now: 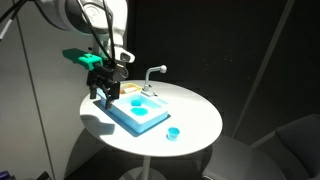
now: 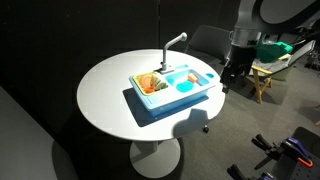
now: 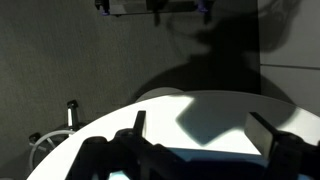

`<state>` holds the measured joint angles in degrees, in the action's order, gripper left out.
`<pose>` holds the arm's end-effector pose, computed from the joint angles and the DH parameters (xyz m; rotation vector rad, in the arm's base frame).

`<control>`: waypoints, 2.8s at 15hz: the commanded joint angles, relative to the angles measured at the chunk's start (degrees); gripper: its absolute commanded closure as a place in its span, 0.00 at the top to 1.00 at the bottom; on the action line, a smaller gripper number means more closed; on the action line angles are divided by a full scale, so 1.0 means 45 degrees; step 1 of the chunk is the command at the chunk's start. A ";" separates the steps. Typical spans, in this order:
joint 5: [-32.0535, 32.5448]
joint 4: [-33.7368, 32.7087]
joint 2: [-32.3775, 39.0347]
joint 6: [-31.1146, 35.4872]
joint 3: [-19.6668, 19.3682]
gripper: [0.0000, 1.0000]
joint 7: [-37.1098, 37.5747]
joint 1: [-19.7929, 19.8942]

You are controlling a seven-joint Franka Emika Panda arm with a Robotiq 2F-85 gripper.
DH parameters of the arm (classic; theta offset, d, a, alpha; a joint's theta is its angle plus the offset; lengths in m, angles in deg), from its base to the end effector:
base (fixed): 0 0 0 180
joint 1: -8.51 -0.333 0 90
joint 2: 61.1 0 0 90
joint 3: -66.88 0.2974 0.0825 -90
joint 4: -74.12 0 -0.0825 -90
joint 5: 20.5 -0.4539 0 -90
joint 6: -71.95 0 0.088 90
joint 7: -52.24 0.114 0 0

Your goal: Shift the blue cup to the right side of the toy sink

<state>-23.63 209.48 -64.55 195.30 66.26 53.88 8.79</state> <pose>0.5274 -0.0057 0.2673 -3.0876 0.1200 0.2317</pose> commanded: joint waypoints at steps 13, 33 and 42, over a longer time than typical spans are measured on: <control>0.2525 -0.0709 -0.2266 -0.1944 -0.0002 1.00 -0.0358 0.0129; -0.0254 -0.1060 -0.0967 0.0745 0.0199 1.00 0.0377 -0.0080; -0.0358 -0.0877 -0.0953 0.0818 0.0203 1.00 0.0388 -0.0088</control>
<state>-25.27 205.63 -68.83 199.13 67.22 55.62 8.43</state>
